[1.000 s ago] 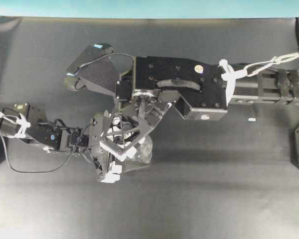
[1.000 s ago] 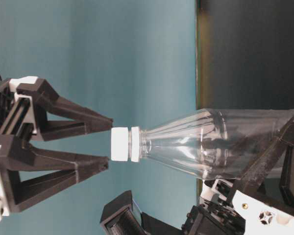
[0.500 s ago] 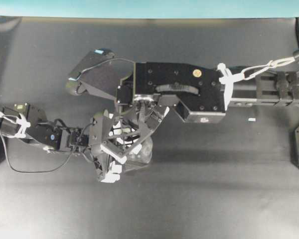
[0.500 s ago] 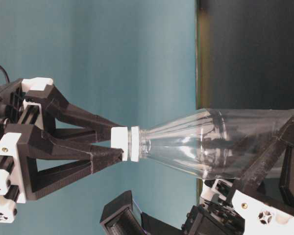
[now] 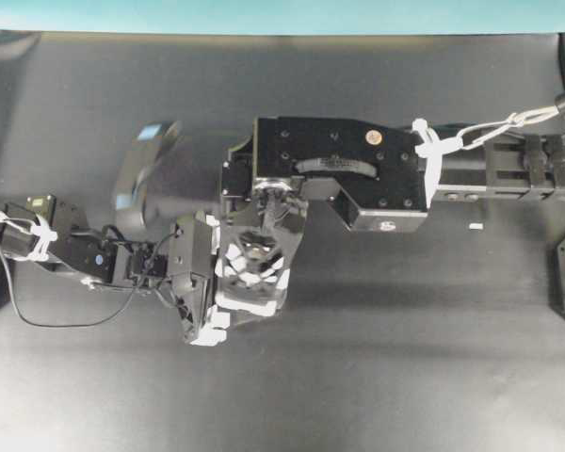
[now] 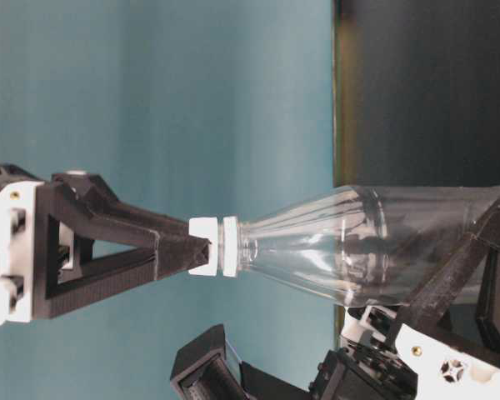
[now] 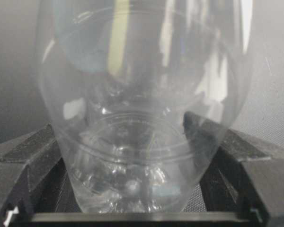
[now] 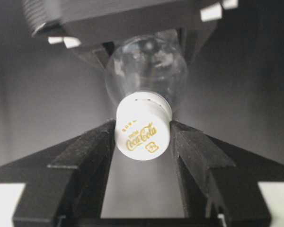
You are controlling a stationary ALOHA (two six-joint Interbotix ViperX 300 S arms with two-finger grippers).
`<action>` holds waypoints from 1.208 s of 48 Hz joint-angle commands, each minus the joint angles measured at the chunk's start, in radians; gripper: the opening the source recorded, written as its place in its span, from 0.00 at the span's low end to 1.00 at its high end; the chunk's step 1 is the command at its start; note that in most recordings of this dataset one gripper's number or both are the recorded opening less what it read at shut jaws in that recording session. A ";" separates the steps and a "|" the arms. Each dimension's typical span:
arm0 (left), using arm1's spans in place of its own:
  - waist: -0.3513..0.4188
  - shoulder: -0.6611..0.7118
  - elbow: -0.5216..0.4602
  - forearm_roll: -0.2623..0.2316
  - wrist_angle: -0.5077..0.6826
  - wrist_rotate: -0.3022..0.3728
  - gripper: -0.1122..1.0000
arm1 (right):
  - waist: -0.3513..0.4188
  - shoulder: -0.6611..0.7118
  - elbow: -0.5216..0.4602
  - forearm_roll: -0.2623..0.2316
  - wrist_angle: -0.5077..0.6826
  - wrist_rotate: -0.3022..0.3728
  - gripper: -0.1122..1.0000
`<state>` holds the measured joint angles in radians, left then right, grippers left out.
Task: Open the bottle cap by holding the bottle with the left arm and twisting the cap with the right arm.
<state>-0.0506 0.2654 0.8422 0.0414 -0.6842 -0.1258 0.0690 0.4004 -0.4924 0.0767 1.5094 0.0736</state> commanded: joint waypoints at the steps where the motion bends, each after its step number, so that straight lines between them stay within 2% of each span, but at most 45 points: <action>1: -0.008 0.006 -0.005 0.005 0.003 -0.005 0.84 | 0.009 0.002 -0.002 0.000 -0.020 -0.071 0.43; 7: -0.008 0.006 -0.005 0.003 0.000 -0.002 0.84 | 0.012 0.002 0.002 0.002 -0.038 -0.155 0.43; 10: -0.008 0.005 -0.002 0.003 0.000 -0.002 0.84 | 0.017 -0.002 0.009 0.000 -0.044 -0.222 0.43; 15: -0.009 0.005 -0.002 0.003 0.000 -0.002 0.84 | 0.035 -0.008 0.026 0.002 -0.043 -0.410 0.43; 21: -0.011 0.005 -0.002 0.003 0.002 -0.002 0.84 | 0.054 -0.018 0.051 0.000 -0.041 -0.580 0.43; 26: -0.011 0.005 -0.003 0.003 0.002 -0.002 0.84 | 0.061 -0.032 0.083 0.000 -0.041 -0.661 0.43; 34: -0.011 0.005 -0.003 0.003 0.002 -0.003 0.84 | 0.067 -0.052 0.120 -0.006 -0.066 -0.750 0.43; 46: -0.009 0.006 -0.006 0.003 0.005 -0.003 0.84 | 0.084 -0.072 0.160 -0.006 -0.072 -0.991 0.43; 51: -0.011 0.005 -0.006 0.003 0.005 -0.005 0.84 | 0.092 -0.080 0.173 -0.023 -0.095 -1.022 0.43; 58: -0.012 0.006 -0.006 0.003 0.005 -0.005 0.84 | 0.089 -0.097 0.184 -0.023 -0.110 -0.985 0.43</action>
<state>-0.0568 0.2669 0.8391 0.0414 -0.6842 -0.1227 0.1043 0.3068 -0.3237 0.0476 1.3975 -0.9265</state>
